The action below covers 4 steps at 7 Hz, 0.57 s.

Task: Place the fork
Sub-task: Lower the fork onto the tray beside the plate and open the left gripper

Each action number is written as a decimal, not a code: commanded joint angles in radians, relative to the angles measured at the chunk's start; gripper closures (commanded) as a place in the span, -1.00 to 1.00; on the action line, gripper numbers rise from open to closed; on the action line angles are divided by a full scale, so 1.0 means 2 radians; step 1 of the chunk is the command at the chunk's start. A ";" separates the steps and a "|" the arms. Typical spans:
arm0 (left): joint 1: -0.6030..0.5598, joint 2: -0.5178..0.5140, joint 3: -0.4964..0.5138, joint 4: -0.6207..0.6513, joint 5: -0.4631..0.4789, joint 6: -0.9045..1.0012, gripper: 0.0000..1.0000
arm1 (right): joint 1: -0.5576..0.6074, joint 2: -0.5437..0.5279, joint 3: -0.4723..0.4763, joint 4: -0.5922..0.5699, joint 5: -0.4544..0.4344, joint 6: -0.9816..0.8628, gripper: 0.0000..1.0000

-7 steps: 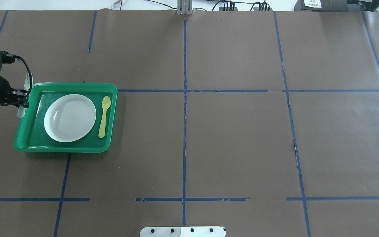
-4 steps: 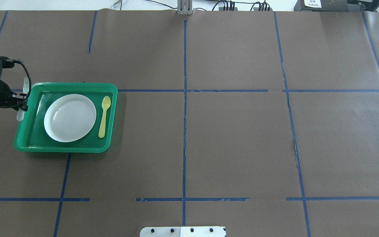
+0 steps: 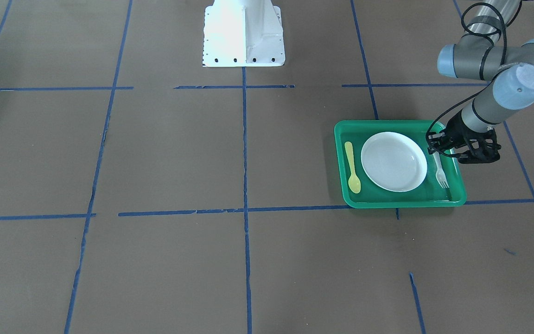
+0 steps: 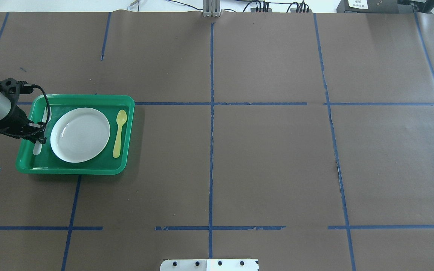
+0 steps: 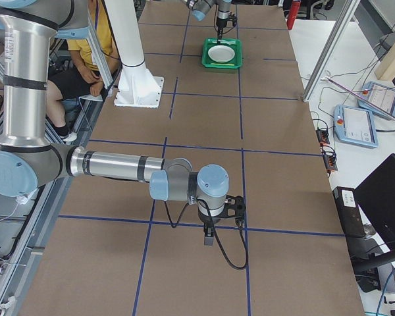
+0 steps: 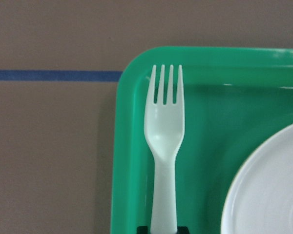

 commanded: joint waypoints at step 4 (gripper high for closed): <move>0.003 0.002 0.005 0.000 0.001 0.007 -0.73 | 0.000 0.000 0.000 0.000 0.000 0.000 -1.00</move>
